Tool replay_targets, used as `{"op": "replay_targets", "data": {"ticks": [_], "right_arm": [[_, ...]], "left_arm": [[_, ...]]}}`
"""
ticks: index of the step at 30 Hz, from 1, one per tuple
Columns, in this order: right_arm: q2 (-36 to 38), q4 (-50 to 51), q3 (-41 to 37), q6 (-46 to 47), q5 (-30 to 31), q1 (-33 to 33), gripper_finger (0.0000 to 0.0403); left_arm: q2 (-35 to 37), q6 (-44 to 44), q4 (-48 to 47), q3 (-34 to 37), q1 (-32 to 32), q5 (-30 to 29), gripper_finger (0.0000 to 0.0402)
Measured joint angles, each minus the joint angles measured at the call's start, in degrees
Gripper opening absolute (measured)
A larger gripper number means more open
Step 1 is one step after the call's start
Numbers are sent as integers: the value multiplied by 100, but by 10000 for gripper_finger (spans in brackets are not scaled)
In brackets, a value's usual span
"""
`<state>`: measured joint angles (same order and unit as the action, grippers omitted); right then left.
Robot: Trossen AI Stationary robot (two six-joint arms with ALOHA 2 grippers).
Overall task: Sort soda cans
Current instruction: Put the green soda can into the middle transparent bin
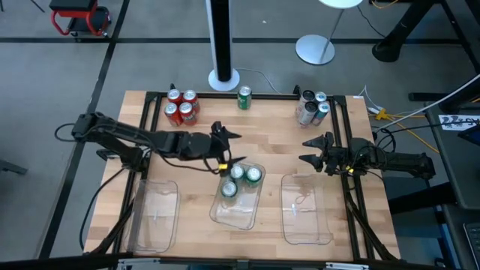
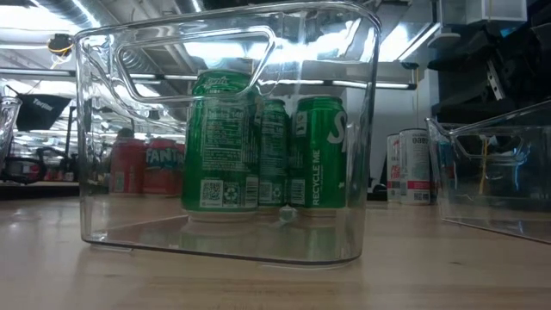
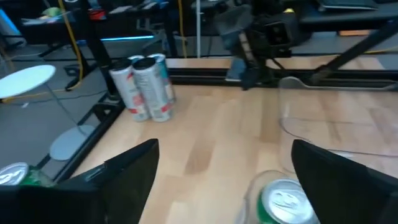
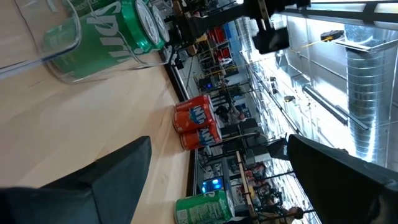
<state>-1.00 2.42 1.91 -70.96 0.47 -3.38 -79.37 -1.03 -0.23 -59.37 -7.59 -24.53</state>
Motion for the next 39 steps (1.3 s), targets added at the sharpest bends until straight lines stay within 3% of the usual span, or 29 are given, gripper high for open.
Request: {"op": "replay_targets", "data": {"ticks": [4, 14, 23, 34, 39], "right_arm": [[0, 17, 0, 0, 0, -1, 376], [0, 20, 0, 0, 9, -1, 376], [0, 24, 0, -2, 17, -1, 376], [0, 52, 2, -4, 15, -1, 376], [-2, 57, 2, -4, 13, 0, 376]], "left_arm": [[0, 90, 148, 0, 217, -1, 394], [0, 416, 429, 0, 1184, 10, 399], [-39, -179, 361, 0, 2244, 6, 400], [-242, -747, 785, 0, 2555, 20, 400], [-577, -1071, 942, 0, 2980, 356, 400]]}}
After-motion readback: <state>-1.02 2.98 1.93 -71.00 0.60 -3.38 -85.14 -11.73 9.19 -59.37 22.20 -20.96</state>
